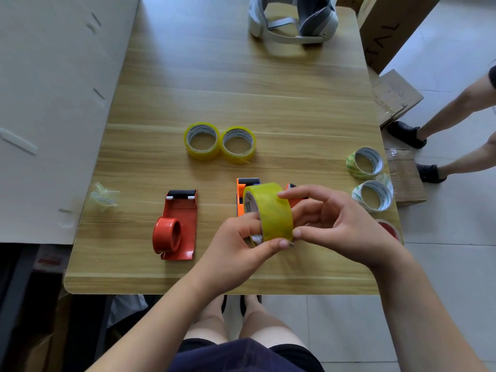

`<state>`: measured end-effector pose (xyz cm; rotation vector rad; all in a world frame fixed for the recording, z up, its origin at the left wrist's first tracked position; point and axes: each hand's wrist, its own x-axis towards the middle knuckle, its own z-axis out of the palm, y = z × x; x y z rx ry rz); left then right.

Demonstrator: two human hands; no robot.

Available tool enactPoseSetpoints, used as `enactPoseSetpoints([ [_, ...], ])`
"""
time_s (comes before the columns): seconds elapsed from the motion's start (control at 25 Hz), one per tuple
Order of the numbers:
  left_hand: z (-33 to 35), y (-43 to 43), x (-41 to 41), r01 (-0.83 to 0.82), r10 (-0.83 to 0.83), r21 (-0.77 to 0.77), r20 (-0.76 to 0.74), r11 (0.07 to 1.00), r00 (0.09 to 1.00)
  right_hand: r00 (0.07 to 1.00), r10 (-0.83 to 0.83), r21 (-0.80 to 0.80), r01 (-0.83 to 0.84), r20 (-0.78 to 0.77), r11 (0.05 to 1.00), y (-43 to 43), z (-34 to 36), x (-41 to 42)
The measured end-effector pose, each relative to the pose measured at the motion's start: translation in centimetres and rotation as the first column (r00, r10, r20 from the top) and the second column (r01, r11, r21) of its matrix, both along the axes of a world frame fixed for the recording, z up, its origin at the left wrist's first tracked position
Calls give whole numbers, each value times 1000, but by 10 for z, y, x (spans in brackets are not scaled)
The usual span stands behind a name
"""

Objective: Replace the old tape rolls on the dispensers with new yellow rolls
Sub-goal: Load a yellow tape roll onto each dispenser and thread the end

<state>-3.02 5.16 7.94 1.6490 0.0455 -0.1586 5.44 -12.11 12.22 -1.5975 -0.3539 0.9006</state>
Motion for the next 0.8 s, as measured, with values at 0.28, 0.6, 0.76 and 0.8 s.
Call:
enactPoseSetpoints([
  [0.28,-1,6,6,18,-20,95,20,995,1000,985,-155,-1,156,77,988,18,-10,-5],
  [0.6,-1,0,9,52,-56,161,15,986,998,976,-203,-50,208,80,977,23,-8,5],
  [0.76,-8,-3,15,108,-109,224,-8,969,994,961,-271,-63,274,47,960,20,-9,4],
  [0.8,-10,-3,17,128,-129,248,-12,960,992,962,-271,-65,273,36,960,17,-9,3],
])
